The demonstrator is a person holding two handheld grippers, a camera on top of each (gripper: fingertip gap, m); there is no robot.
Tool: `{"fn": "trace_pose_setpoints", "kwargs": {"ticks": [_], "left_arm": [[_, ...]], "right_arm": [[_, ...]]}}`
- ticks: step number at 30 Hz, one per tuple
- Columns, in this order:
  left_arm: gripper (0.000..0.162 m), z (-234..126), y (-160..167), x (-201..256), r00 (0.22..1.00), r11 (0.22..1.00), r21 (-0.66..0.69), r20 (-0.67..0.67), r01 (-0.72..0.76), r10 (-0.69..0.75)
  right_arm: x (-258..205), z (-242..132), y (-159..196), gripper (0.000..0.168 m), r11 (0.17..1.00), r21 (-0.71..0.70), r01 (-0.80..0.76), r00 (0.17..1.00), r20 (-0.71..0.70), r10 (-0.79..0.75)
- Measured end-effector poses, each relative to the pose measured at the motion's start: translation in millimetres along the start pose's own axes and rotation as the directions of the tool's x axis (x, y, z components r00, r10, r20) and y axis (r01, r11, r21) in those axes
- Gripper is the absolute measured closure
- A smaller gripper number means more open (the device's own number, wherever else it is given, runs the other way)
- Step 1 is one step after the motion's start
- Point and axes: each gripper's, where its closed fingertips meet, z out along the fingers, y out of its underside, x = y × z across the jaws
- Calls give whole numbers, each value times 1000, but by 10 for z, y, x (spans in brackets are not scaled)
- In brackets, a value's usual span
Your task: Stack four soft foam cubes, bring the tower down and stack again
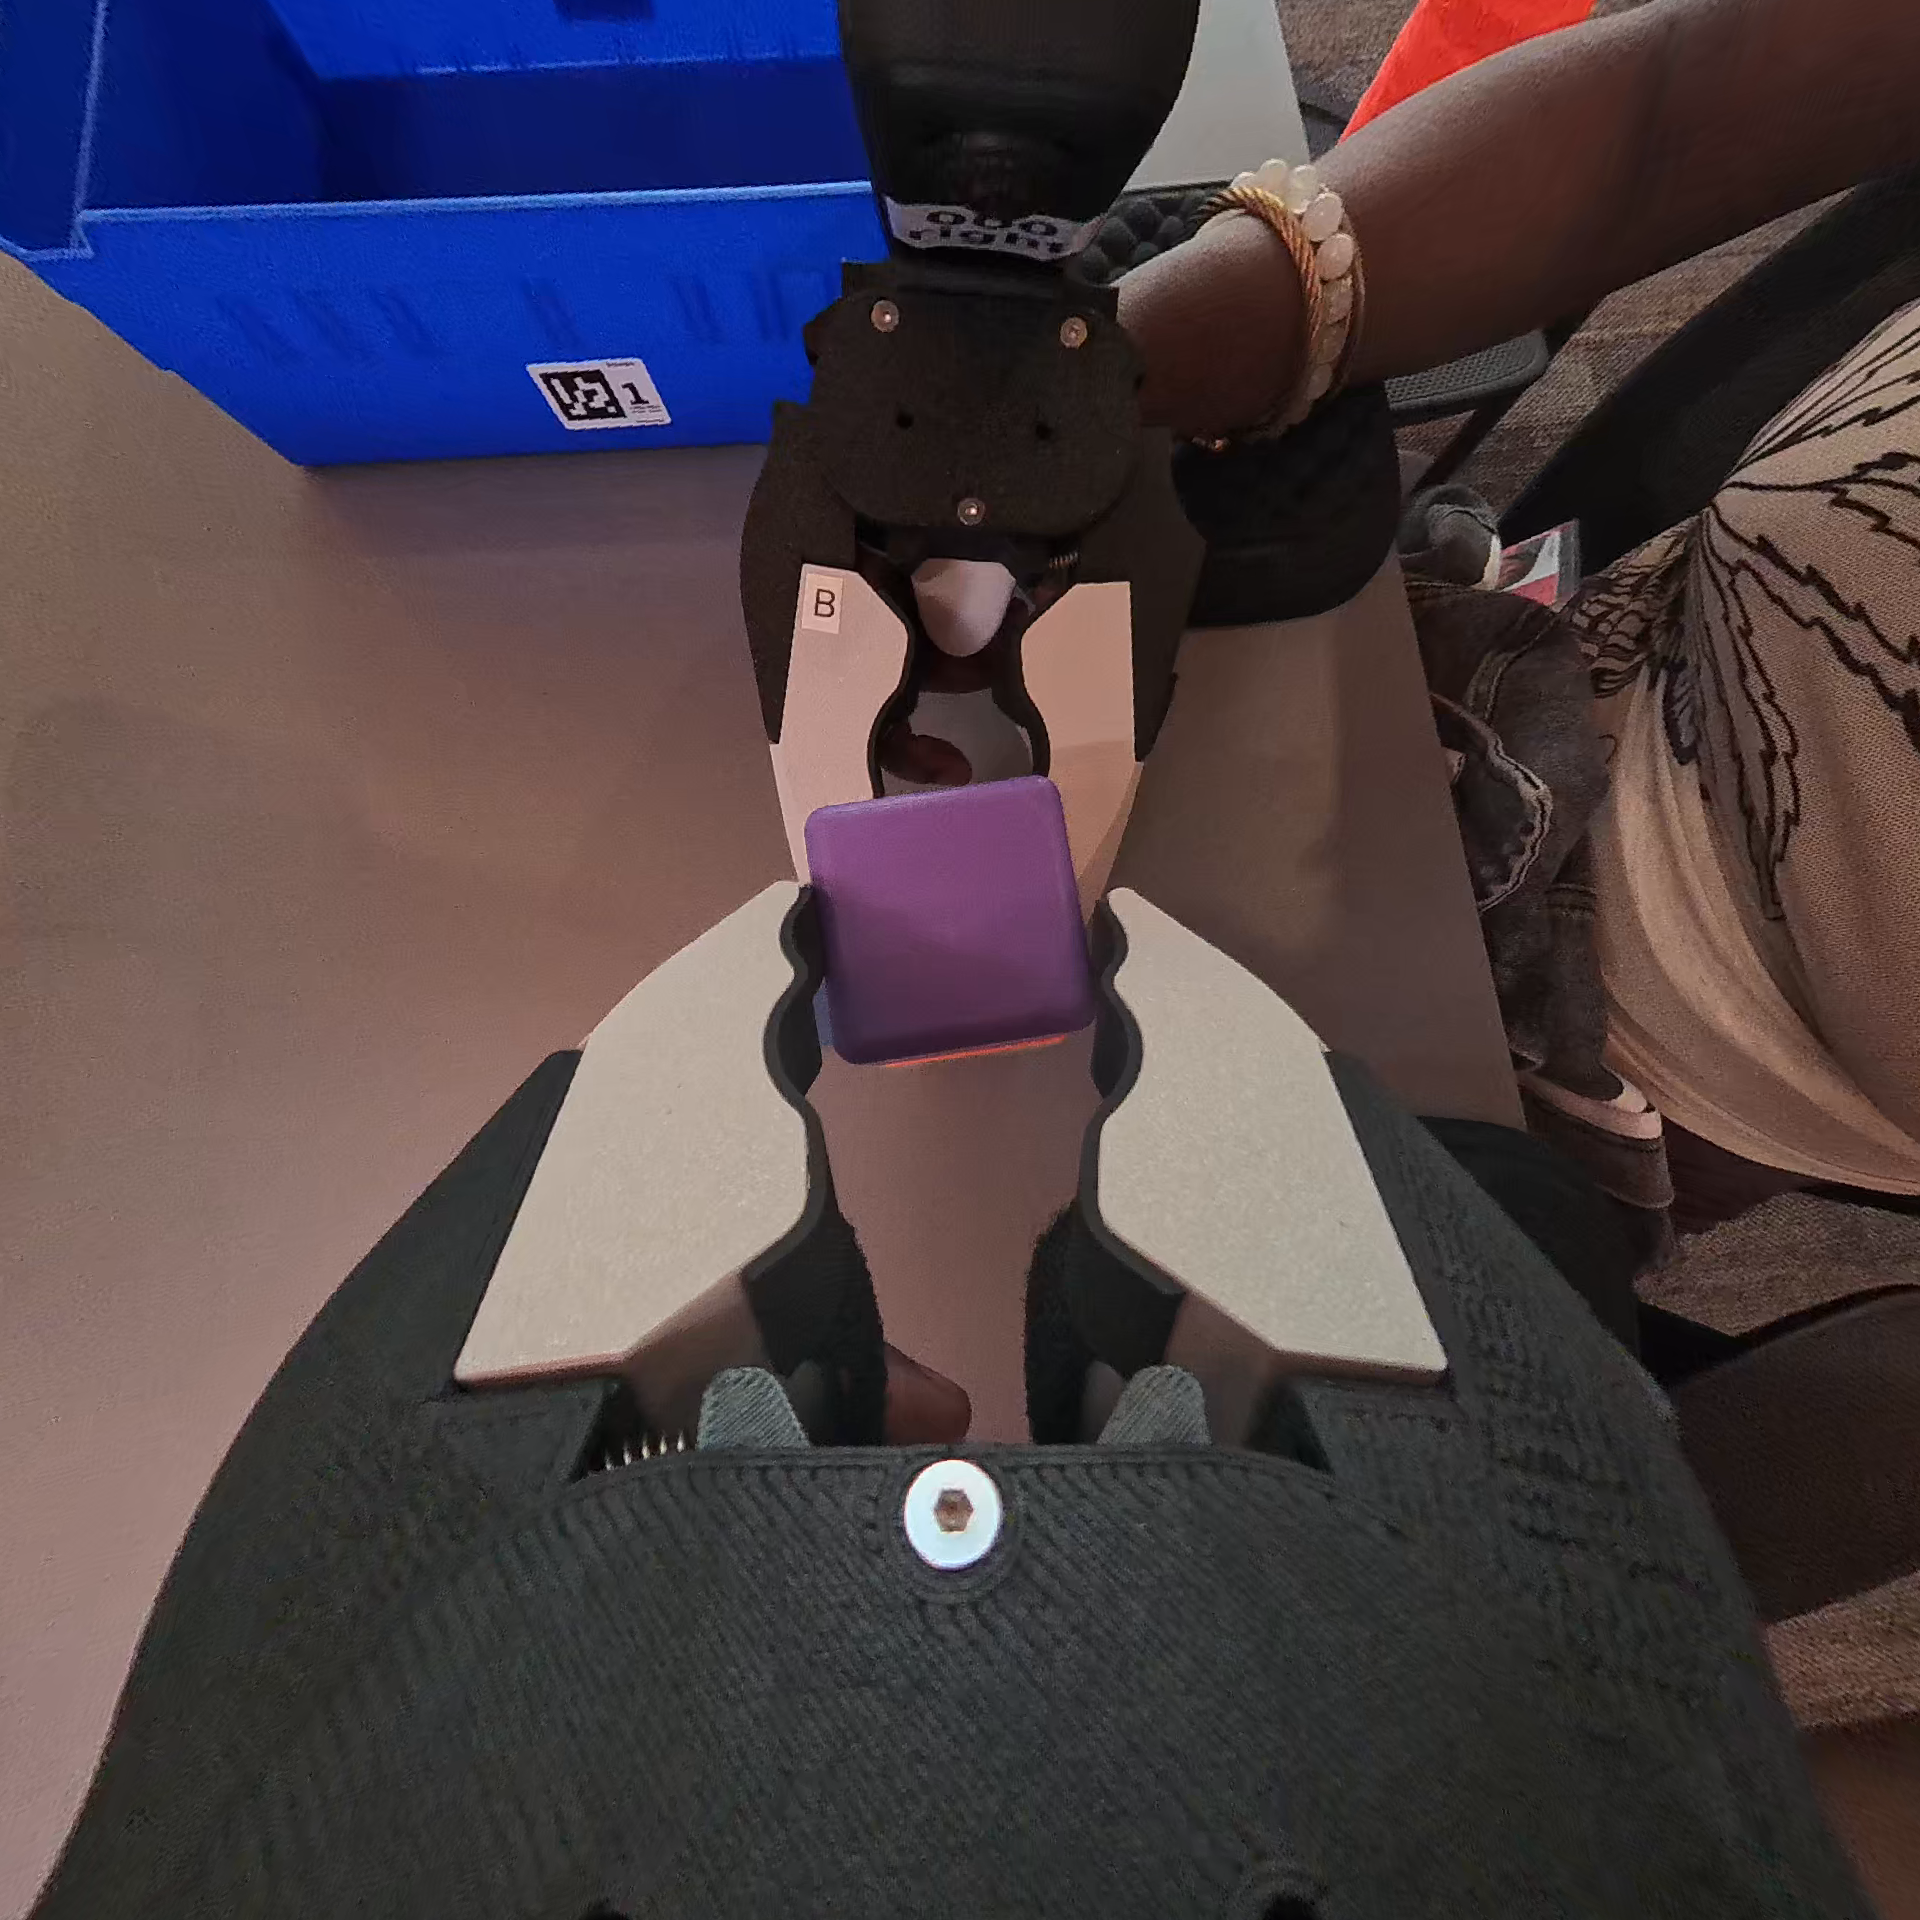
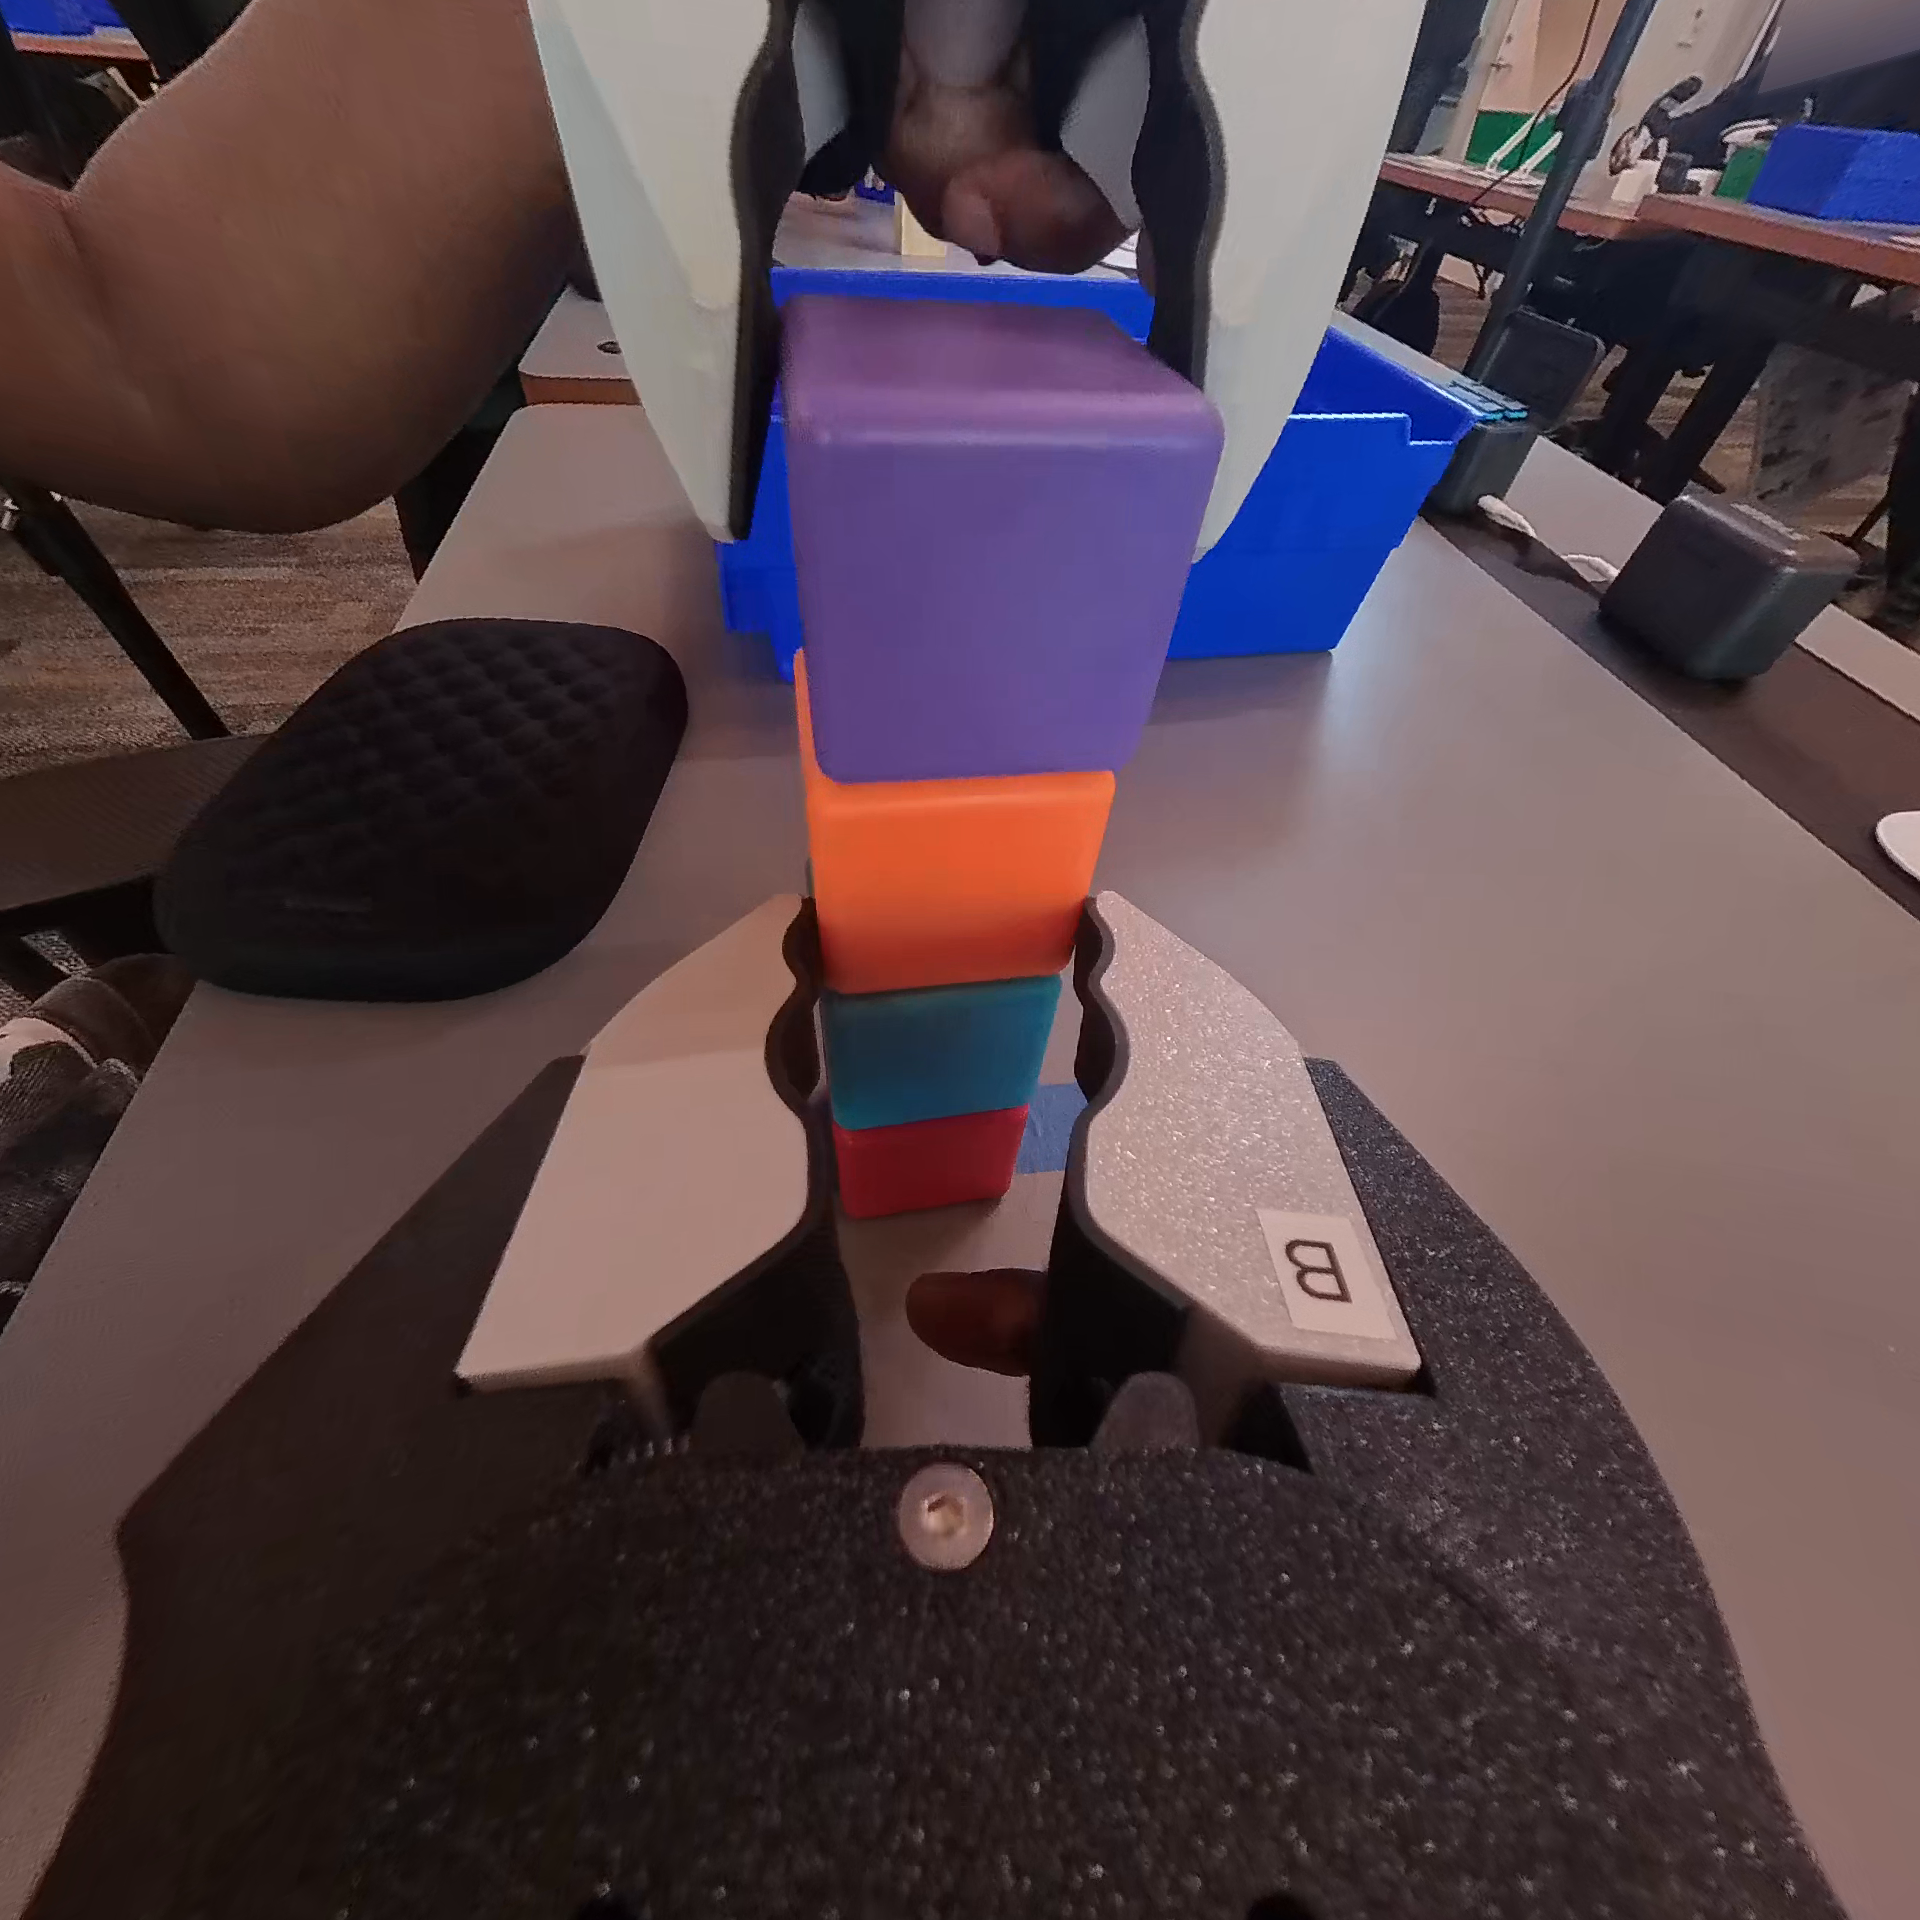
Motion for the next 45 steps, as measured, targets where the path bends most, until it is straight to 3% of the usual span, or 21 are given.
{"fn": "trace_pose_setpoints", "kwargs": {"ticks": [18, 19, 20, 22, 25, 30, 36, 37, 39, 45], "left_arm": [[111, 14, -13, 14, 1000, 1000, -2, 13, -26, 26], [95, 26, -1, -5, 999, 999, -2, 42, -34, 35], [73, 35, -7, -19, 996, 999, 17, 75, -47, 45], [50, 11, -93, -26, 986, 988, 115, 147, -100, 83], [18, -113, -237, -31, 958, 936, 315, 281, -158, 67], [17, -330, -272, 110, 948, 762, 629, 311, -155, -64], [17, -420, -39, 78, 932, 576, 799, 321, -171, -168], [17, -384, 5, 87, 937, 578, 800, 306, -158, -167], [17, -234, 113, 90, 947, 659, 743, 282, -113, -156], [17, 360, 530, 163, 972, 906, 423, 220, -19, -82]], "right_arm": [[-7, -12, 1, 121, 1000, 7, 4, 1000, 4, -4], [-22, -19, -2, 118, 1000, 14, 3, 1000, 16, -3], [-27, -32, -8, 104, 1000, 21, -7, 1000, 23, 6], [-23, -76, -46, 80, 999, 45, -30, 999, 29, 28], [-16, -204, -221, 63, 986, 159, -43, 999, 30, 38], [1, -437, -474, 47, 945, 322, -56, 998, 17, 53], [92, -548, -544, 37, 927, 376, 8, 998, -67, 19], [103, -553, -540, 36, 927, 374, 7, 997, -72, 22], [108, -550, -493, 35, 935, 354, -3, 997, -70, 30], [21, -393, -120, 41, 992, 118, -46, 999, 3, 45]]}}
